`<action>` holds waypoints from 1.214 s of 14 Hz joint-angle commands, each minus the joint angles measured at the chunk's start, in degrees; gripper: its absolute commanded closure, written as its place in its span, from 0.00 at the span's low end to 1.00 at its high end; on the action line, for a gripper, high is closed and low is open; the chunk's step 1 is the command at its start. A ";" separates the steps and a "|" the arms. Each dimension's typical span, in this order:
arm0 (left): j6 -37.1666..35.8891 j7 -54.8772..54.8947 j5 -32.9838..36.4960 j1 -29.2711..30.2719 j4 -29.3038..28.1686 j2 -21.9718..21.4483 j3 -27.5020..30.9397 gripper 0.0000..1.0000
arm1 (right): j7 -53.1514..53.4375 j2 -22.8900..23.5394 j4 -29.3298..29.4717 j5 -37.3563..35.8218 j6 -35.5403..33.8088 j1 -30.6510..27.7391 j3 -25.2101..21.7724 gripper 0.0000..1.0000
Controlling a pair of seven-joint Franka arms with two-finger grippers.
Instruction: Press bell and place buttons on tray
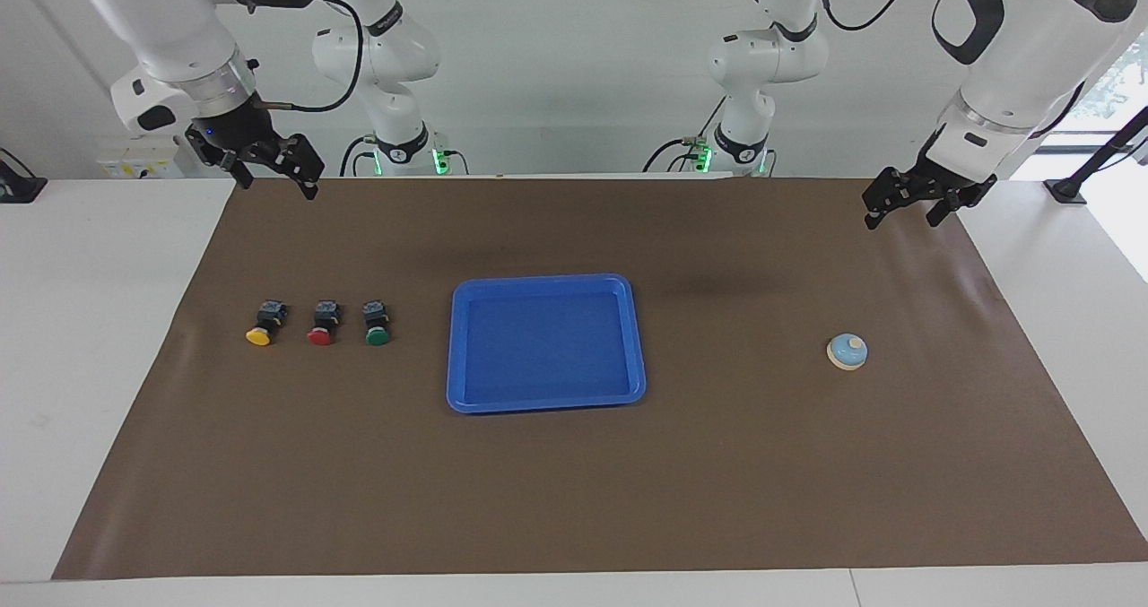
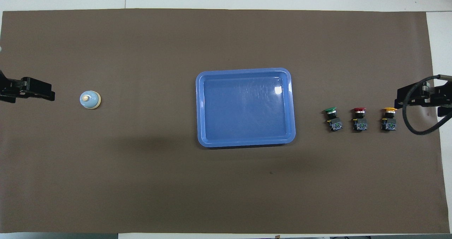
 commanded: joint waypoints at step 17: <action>17.06 0.29 -0.07 1.63 -10.91 2.94 0.47 1.00 | 0.49 -1.21 -1.25 0.23 -0.22 -0.83 0.57 0.00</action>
